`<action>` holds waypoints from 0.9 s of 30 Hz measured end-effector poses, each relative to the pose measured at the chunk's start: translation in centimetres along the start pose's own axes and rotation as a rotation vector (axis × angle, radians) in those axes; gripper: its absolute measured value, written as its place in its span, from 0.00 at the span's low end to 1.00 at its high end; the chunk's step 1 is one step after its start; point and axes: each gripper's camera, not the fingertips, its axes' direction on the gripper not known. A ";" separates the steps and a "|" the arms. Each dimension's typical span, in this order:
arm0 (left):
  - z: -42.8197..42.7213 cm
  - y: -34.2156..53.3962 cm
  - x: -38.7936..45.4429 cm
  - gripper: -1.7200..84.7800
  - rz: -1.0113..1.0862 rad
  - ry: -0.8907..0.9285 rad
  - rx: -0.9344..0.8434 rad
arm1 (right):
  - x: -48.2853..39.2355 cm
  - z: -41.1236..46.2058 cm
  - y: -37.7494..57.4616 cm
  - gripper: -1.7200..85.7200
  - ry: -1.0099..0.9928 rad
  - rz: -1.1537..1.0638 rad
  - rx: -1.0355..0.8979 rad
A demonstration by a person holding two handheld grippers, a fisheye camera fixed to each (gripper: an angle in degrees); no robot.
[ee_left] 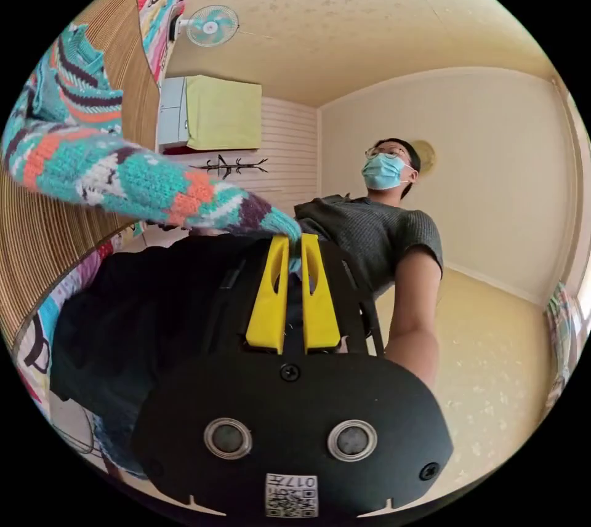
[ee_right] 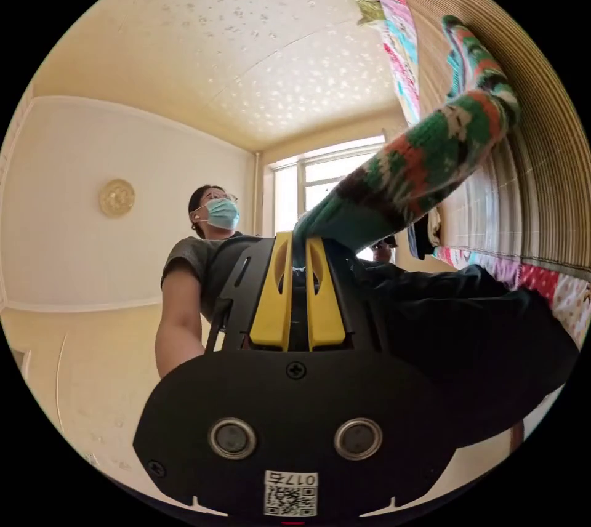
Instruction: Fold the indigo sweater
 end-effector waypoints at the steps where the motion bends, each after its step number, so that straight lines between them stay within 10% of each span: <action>1: -0.3 0.2 0.2 0.06 0.016 0.002 0.044 | -0.2 0.4 0.3 0.03 -0.021 -0.004 0.010; 12: -10.7 -2.8 -8.3 0.07 -0.346 -0.285 1.003 | 9.2 -0.5 -11.9 0.03 0.178 0.220 0.422; 21: -9.7 -9.1 -5.4 0.11 -0.400 -1.132 0.755 | 13.9 1.9 -20.5 0.05 0.337 0.255 0.615; 27: -9.1 -7.5 -9.9 0.17 -0.540 -1.363 0.383 | 14.3 8.2 -22.7 0.10 0.533 0.293 0.305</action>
